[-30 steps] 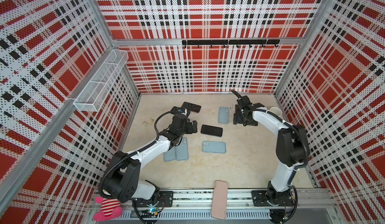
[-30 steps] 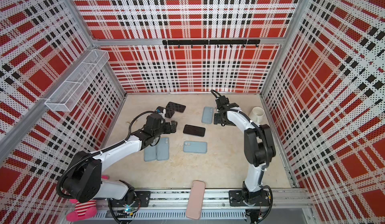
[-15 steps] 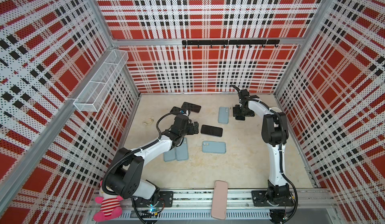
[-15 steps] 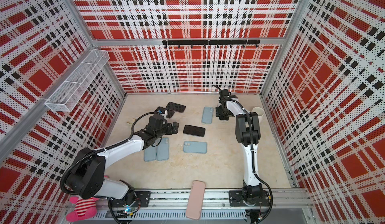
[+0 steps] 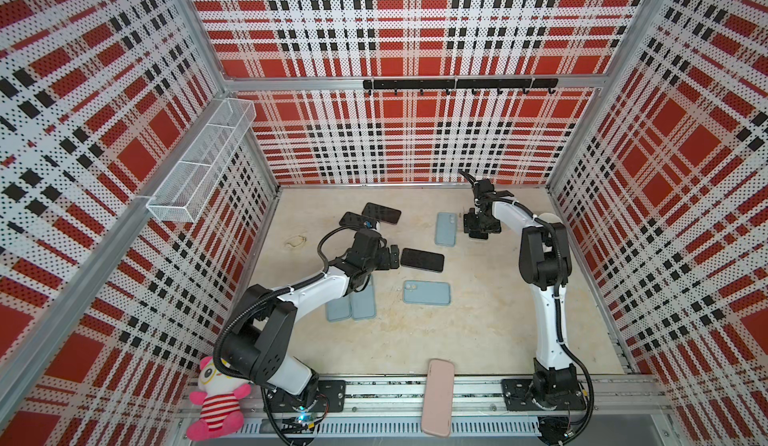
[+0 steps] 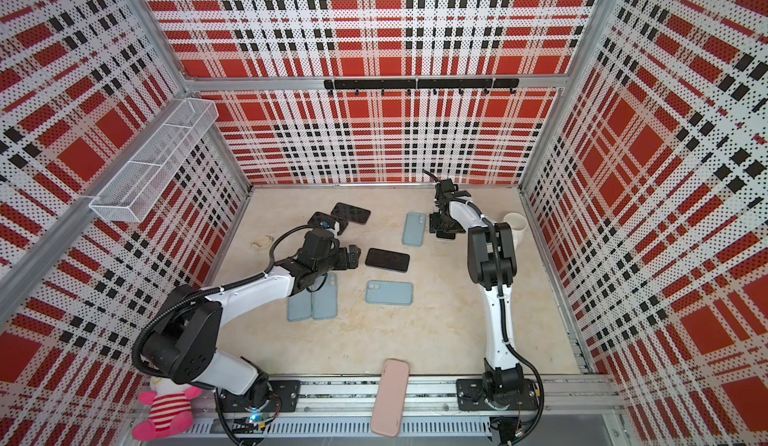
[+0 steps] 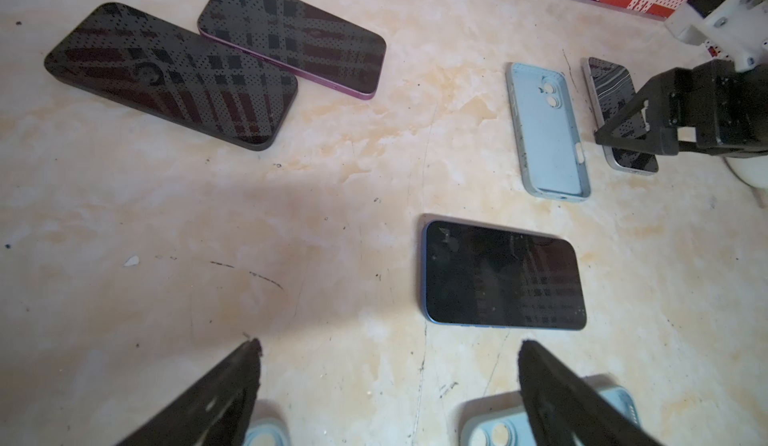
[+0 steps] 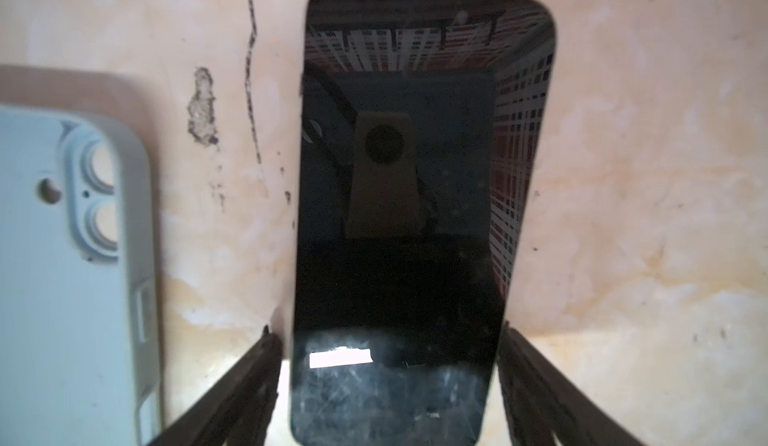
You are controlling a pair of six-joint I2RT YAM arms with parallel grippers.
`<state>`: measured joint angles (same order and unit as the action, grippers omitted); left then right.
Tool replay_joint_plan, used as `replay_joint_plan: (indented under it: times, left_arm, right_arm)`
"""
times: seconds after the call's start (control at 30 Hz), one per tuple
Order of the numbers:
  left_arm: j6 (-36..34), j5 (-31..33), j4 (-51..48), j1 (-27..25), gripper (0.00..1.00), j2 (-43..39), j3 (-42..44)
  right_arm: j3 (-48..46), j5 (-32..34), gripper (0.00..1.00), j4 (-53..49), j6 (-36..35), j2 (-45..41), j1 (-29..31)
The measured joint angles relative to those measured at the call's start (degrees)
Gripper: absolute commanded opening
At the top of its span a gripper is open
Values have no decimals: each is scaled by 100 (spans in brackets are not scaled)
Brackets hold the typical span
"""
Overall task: Put the phone into the phone case
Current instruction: 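Grasp the black phone by its end with the right gripper and lift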
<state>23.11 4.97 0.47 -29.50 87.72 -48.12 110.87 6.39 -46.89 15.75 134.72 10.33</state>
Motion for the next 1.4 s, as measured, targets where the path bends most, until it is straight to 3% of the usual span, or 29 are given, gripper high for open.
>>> replay_joint_plan:
  times: [0.17, 0.4, 0.67, 0.77, 0.97, 1.4]
  left_arm:
    - [-22, 44, -11, -24, 98, -7, -52]
    - [-20, 120, -76, -55, 98, -212, -35]
    - [-15, 149, -85, -149, 98, -498, 111]
    - [-4, 149, -90, -162, 98, -507, 138]
    - [26, 144, -83, -203, 98, -507, 138]
    - [44, 146, -46, -232, 98, -505, 138]
  right_arm:
    - [-527, 0, 72, 330, 74, -280, -2]
    - [-2162, 2, 69, 566, 170, -1338, -2]
    - [-4570, -216, 70, 396, 555, -3112, -2]
    - [-5077, -308, 77, 203, 715, -3567, 0]
    - [-5254, -348, 94, 7, 833, -3814, 4]
    - [-5014, -323, 91, 173, 940, -3414, -52]
